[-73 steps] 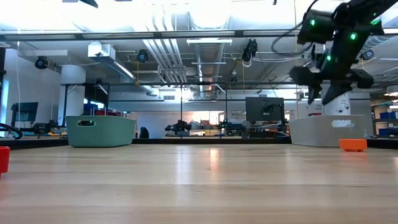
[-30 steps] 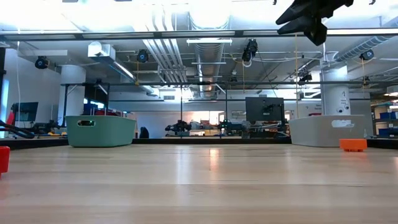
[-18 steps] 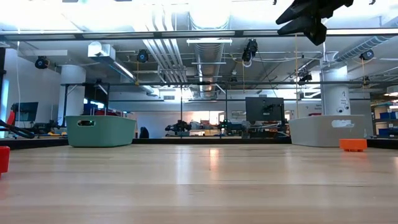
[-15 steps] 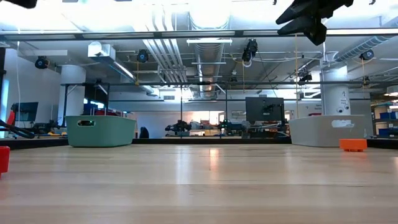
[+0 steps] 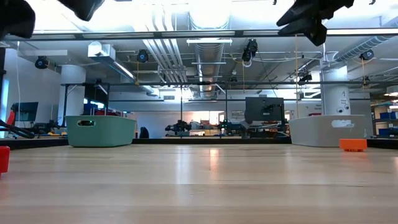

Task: Sort blocks
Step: Put the red game piece into the orange bin

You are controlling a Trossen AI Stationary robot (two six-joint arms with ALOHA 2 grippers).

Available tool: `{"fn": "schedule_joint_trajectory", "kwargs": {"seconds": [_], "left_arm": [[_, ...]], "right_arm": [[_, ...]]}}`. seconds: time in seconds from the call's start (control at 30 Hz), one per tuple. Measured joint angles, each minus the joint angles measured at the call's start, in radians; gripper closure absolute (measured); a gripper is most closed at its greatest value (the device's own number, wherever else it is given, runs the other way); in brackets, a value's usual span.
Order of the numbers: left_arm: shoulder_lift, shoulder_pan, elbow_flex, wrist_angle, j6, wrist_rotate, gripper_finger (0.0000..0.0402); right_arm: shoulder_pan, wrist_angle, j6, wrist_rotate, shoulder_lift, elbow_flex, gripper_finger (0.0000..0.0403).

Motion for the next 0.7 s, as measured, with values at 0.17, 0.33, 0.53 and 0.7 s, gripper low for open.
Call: {"fn": "schedule_joint_trajectory", "kwargs": {"seconds": [0.17, 0.33, 0.53, 0.7], "left_arm": [[0.036, 0.001, 0.0, 0.0, -0.001, 0.035, 0.0173], [0.064, 0.018, 0.0, 0.001, -0.001, 0.061, 0.017], [0.088, 0.056, 0.0, 0.001, 0.003, 0.098, 0.0141], [0.111, 0.058, 0.0, 0.001, 0.053, 0.094, 0.0126]], "right_arm": [[0.0, -0.001, -0.004, 0.0, 0.0, -0.006, 0.028], [0.0, -0.001, -0.005, -0.001, 0.0, -0.007, 0.027], [0.0, -0.001, -0.005, -0.001, 0.0, -0.007, 0.0267], [0.0, -0.003, -0.005, -0.004, 0.0, -0.007, 0.0273]]}}
